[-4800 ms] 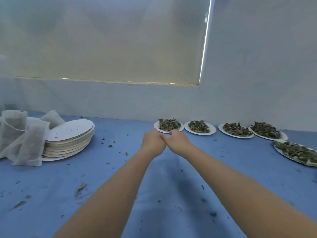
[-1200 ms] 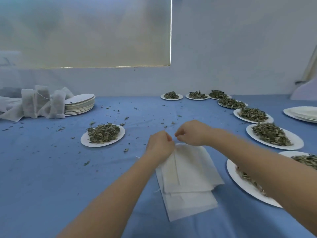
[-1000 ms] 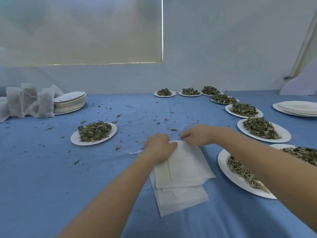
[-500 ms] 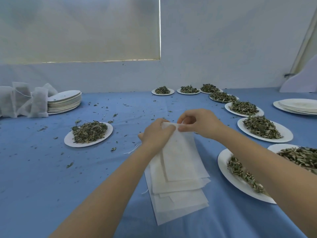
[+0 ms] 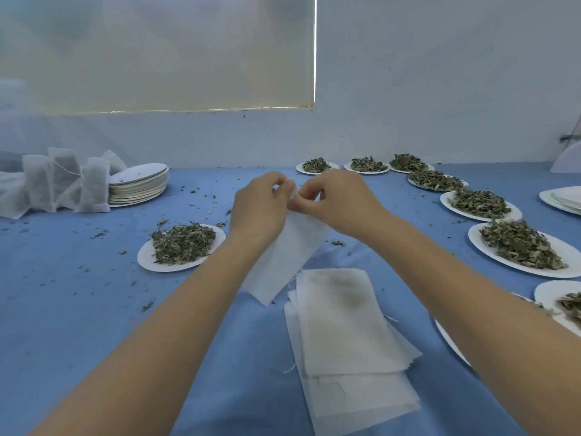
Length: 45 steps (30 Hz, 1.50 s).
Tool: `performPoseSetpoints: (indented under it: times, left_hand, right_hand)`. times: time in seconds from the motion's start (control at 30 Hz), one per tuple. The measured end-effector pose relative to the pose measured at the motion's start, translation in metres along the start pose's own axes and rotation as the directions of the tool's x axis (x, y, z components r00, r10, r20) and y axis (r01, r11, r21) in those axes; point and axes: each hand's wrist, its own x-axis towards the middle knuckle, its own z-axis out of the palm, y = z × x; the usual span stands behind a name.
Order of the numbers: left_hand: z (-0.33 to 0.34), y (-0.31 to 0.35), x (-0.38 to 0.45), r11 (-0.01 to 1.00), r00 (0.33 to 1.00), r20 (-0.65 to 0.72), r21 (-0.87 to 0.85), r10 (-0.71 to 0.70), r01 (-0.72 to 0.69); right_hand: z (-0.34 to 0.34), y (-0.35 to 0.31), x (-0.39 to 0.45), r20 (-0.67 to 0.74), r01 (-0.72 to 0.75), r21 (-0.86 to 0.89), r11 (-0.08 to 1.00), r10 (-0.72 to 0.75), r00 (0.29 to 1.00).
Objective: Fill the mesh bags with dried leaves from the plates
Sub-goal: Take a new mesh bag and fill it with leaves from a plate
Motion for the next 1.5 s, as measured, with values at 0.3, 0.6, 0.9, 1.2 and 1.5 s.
performPoseSetpoints:
  times: [0.3,0.6,0.9,1.2,1.5]
  left_hand:
    - [-0.032,-0.028,0.013,0.996,0.997,-0.04,0.064,0.071,-0.068]
    - [-0.042,-0.05,0.014,0.987,0.974,-0.156,0.018,0.161,-0.16]
    - [-0.049,-0.056,0.015,0.952,0.938,-0.164,0.045,0.306,-0.302]
    - [-0.072,-0.076,0.008,0.911,0.93,0.219,0.228,0.295,-0.343]
    - [-0.079,-0.109,0.013,0.631,0.886,-0.047,0.72,0.461,-0.289]
  right_hand:
    - [0.038,-0.033,0.03,0.055,-0.13,0.083,0.988,0.126,0.99]
    - [0.052,-0.046,0.04,0.085,0.046,0.12,0.992,-0.057,0.995]
    - [0.076,-0.042,0.043,0.343,-0.21,0.547,0.81,0.012,0.939]
    - [0.088,-0.044,0.062,0.501,-0.449,0.836,0.315,-0.108,0.859]
    - [0.102,-0.092,0.089,0.559,-0.626,0.78,0.011,-0.461,0.689]
